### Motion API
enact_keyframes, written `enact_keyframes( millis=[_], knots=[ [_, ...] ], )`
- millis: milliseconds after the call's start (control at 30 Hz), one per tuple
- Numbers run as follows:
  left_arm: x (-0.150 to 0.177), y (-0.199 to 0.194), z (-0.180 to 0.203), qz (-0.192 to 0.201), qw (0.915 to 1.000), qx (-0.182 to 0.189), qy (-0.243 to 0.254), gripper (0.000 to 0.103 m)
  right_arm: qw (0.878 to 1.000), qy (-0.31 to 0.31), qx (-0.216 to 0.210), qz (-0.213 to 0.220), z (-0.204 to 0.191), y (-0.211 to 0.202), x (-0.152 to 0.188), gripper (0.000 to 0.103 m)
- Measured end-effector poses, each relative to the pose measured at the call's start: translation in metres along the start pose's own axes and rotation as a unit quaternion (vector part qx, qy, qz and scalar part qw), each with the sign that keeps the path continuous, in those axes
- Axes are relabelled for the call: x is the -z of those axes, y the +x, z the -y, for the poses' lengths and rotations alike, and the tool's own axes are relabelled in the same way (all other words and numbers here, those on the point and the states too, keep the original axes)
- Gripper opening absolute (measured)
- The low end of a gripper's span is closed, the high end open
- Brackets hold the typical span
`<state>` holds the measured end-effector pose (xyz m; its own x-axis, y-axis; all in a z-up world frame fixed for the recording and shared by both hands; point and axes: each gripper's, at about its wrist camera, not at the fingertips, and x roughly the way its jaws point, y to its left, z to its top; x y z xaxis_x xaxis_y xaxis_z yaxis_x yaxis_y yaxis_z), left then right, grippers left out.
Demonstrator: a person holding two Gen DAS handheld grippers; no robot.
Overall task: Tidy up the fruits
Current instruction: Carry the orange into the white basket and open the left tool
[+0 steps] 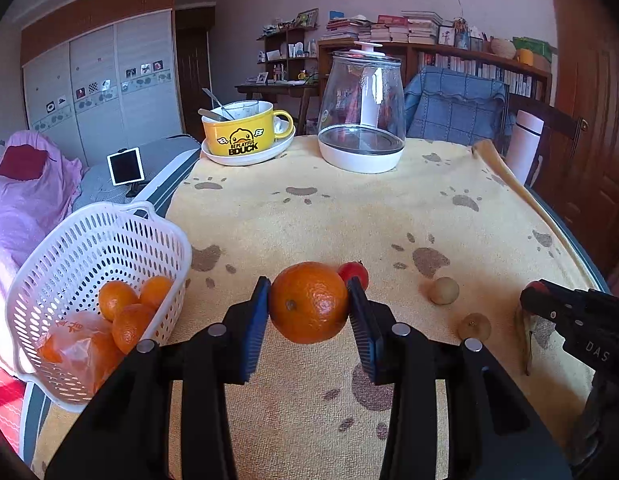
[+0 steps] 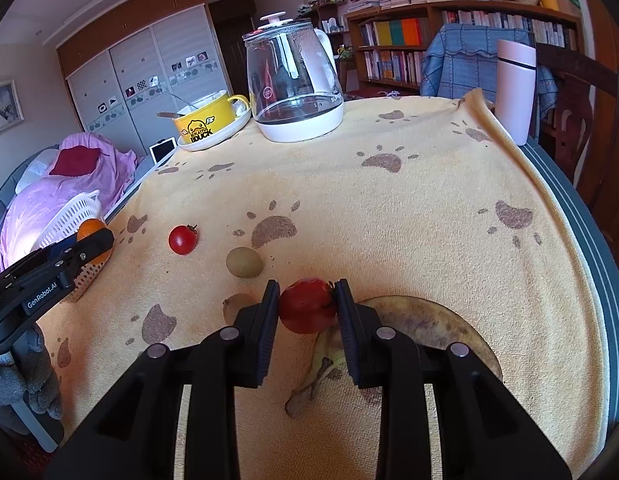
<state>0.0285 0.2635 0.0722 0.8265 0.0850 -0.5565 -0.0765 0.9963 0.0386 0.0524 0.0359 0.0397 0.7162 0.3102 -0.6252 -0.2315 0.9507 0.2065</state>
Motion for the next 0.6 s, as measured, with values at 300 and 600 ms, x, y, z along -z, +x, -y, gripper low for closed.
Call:
enact_keyframes(
  millis=[300, 600],
  knots=[
    [-0.002, -0.012, -0.044, 0.019, 0.9985, -0.036, -0.038, 0.040, 1.000, -0.001, 0.011, -0.005, 0.000, 0.005, 0.002, 0.029],
    [-0.004, -0.020, -0.089, 0.029, 0.9946, -0.069, -0.071, 0.040, 1.000, -0.005, 0.019, -0.008, -0.002, 0.009, 0.003, 0.029]
  ],
)
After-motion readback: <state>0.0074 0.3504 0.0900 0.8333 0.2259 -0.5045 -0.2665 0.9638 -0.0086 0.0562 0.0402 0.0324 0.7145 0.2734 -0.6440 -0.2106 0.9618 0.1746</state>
